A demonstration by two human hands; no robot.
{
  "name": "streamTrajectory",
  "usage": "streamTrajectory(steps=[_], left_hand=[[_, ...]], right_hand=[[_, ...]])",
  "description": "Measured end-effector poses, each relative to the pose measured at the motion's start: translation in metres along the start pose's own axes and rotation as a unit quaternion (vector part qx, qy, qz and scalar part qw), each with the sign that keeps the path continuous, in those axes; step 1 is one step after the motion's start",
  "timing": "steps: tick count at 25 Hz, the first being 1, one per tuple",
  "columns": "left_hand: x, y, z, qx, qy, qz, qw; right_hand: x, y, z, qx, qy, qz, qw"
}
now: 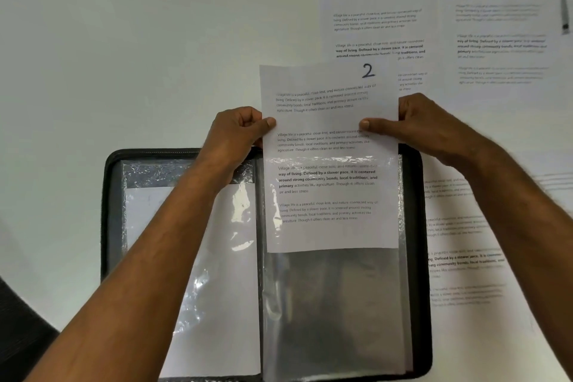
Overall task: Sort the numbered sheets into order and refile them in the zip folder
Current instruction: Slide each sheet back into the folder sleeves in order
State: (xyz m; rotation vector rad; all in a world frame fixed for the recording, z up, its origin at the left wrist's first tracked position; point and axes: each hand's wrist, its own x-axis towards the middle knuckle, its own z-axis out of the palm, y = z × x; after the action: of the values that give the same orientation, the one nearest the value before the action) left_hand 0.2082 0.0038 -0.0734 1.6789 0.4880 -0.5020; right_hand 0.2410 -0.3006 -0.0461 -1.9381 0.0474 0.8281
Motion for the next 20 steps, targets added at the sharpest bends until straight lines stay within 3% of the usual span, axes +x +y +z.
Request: streamTrajectory(steps=[4,15,20], left_hand=[[0.001,-0.002,-0.005,0.03,-0.03,-0.003,0.999],[0.005,-0.002,0.001,0.003,0.023,0.009,1.0],[0.005,-0.006,0.0,0.032,0.019,0.011,0.999]], right_hand=[[0.001,0.001,0.003,0.031,0.058,-0.015,0.998],[0.004,-0.005,-0.005,-0.086,-0.067,0.037,0.993],[0.005,-0.01,0.0,-0.036,0.032,-0.006,0.999]])
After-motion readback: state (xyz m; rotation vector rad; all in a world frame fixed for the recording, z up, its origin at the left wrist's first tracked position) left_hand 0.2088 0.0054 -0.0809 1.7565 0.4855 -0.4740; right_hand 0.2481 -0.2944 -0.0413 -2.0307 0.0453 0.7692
